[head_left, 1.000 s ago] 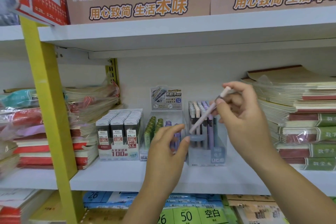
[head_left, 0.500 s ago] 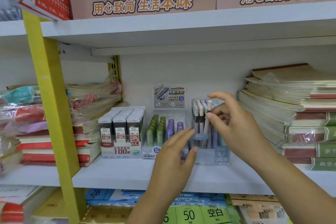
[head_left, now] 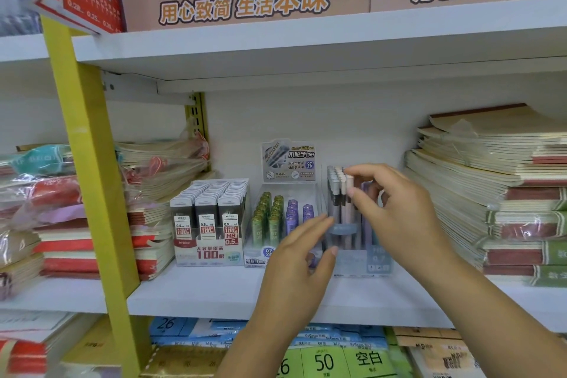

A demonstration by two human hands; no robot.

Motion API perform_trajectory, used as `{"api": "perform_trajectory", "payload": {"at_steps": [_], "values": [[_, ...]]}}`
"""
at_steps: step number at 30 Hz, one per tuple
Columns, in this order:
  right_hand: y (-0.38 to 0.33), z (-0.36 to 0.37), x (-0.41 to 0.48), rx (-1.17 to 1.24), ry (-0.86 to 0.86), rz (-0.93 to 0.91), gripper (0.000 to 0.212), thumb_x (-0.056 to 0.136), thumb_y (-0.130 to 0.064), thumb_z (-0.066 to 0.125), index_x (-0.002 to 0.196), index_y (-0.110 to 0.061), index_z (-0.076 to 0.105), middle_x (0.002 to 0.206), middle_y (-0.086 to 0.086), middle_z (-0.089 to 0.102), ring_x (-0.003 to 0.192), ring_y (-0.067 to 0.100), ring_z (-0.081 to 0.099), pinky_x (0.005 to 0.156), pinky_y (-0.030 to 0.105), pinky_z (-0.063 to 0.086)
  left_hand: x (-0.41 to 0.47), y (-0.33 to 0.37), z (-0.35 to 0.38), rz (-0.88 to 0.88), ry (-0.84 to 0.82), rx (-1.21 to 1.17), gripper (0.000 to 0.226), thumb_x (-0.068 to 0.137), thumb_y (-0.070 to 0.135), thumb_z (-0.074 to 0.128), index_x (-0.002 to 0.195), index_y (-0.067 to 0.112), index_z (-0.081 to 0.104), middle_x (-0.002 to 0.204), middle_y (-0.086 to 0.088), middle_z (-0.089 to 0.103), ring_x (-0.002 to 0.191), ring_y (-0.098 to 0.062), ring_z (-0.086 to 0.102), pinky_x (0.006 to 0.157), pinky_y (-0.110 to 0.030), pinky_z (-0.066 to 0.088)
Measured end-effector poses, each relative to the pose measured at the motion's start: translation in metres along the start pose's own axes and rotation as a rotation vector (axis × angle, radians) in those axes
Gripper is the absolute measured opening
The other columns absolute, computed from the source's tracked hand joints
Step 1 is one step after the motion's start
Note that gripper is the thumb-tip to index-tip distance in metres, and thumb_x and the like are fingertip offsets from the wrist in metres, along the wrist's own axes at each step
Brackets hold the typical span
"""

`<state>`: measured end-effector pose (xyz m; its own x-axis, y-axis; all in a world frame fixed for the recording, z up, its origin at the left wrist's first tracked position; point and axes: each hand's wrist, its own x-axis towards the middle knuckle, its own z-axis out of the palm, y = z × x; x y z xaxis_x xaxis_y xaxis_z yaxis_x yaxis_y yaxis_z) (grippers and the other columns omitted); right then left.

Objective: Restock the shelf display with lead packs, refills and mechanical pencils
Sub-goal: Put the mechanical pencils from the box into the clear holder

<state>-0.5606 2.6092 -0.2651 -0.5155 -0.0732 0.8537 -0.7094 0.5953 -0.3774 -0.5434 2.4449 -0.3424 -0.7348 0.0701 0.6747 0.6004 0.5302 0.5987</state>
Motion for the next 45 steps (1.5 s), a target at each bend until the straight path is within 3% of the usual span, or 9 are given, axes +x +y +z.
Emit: {"api": "perform_trajectory", "payload": {"at_steps": [7,12,17,21,26,29,33,41,45], "values": [[0.004,0.006,0.0,-0.242,0.113,-0.075,0.022,0.077,-0.024,0.077,0.098,-0.021,0.071,0.101,-0.002,0.048,0.101,0.02,0.042,0.082,0.029,0.035,0.001,0.0,0.0,0.001,-0.008,0.009,0.044,0.098,0.03,0.06,0.138,0.043,0.052,0.143,0.033,0.044,0.125,0.018,0.041,0.091,-0.01,0.046],[0.015,0.012,-0.008,-0.237,-0.013,0.009,0.032,0.079,-0.023,0.075,0.109,-0.022,0.065,0.123,0.004,0.046,0.118,0.024,0.039,0.094,0.045,0.043,0.001,0.0,0.0,-0.003,-0.02,0.038,0.045,0.098,0.034,0.059,0.139,0.046,0.05,0.144,0.035,0.042,0.13,0.017,0.036,0.103,-0.024,0.046],[0.019,0.016,-0.019,-0.206,-0.06,0.003,0.06,0.091,-0.034,0.059,0.144,-0.033,0.033,0.152,-0.002,0.027,0.139,0.018,0.022,0.111,0.039,0.028,0.001,0.001,-0.004,0.065,0.044,0.21,0.054,0.096,0.033,0.062,0.139,0.055,0.038,0.136,0.041,0.036,0.134,0.011,0.03,0.114,-0.024,0.032],[0.019,0.021,-0.036,-0.457,-0.099,-0.107,0.072,0.093,-0.051,0.046,0.151,-0.04,0.007,0.162,-0.002,0.002,0.149,0.026,-0.004,0.115,0.051,0.009,0.003,-0.01,-0.013,0.144,0.186,0.488,0.069,0.087,0.034,0.072,0.148,0.034,0.039,0.161,0.007,0.028,0.151,-0.017,0.015,0.121,-0.039,0.019],[0.028,0.018,-0.038,-0.44,-0.232,-0.06,0.081,0.088,-0.058,0.047,0.151,-0.042,-0.002,0.16,-0.011,-0.018,0.149,0.022,-0.008,0.118,0.048,0.016,0.004,-0.028,-0.019,0.034,0.101,0.631,0.081,0.086,0.051,0.068,0.154,0.041,0.025,0.167,0.008,0.0,0.152,-0.015,-0.016,0.124,-0.043,0.001],[0.031,0.02,-0.037,-0.321,-0.216,-0.079,0.083,0.086,-0.051,0.057,0.151,-0.039,0.007,0.16,-0.015,-0.01,0.147,0.013,0.007,0.111,0.028,0.024,0.004,-0.029,-0.017,0.036,0.08,0.678,0.075,0.085,0.051,0.07,0.15,0.036,0.037,0.165,0.003,0.014,0.153,-0.022,0.004,0.124,-0.049,0.004],[0.036,0.023,-0.034,-0.294,-0.213,-0.082,0.085,0.086,-0.049,0.059,0.151,-0.041,0.005,0.158,-0.019,-0.011,0.141,-0.003,0.003,0.105,0.02,0.019,0.006,-0.024,-0.015,0.029,0.087,0.736,0.071,0.082,0.048,0.075,0.146,0.034,0.046,0.161,0.002,0.031,0.151,-0.026,0.02,0.122,-0.055,0.011],[0.031,0.016,-0.02,-0.32,-0.19,-0.041,0.079,0.081,-0.059,0.055,0.149,-0.039,0.02,0.158,-0.01,0.011,0.146,0.017,0.015,0.115,0.04,0.024,0.008,-0.019,-0.016,0.041,0.114,0.73,0.075,0.073,0.046,0.082,0.141,0.032,0.052,0.154,-0.002,0.043,0.149,-0.03,0.026,0.119,-0.058,0.019],[0.021,0.017,-0.002,-0.4,-0.261,-0.015,0.075,0.084,-0.065,0.046,0.149,-0.04,0.018,0.16,-0.011,0.013,0.148,0.012,0.006,0.118,0.035,0.011,0.012,-0.021,-0.026,0.072,0.105,0.74,0.074,0.079,0.049,0.075,0.145,0.035,0.046,0.161,0.001,0.03,0.153,-0.025,0.008,0.123,-0.049,0.003]]}}
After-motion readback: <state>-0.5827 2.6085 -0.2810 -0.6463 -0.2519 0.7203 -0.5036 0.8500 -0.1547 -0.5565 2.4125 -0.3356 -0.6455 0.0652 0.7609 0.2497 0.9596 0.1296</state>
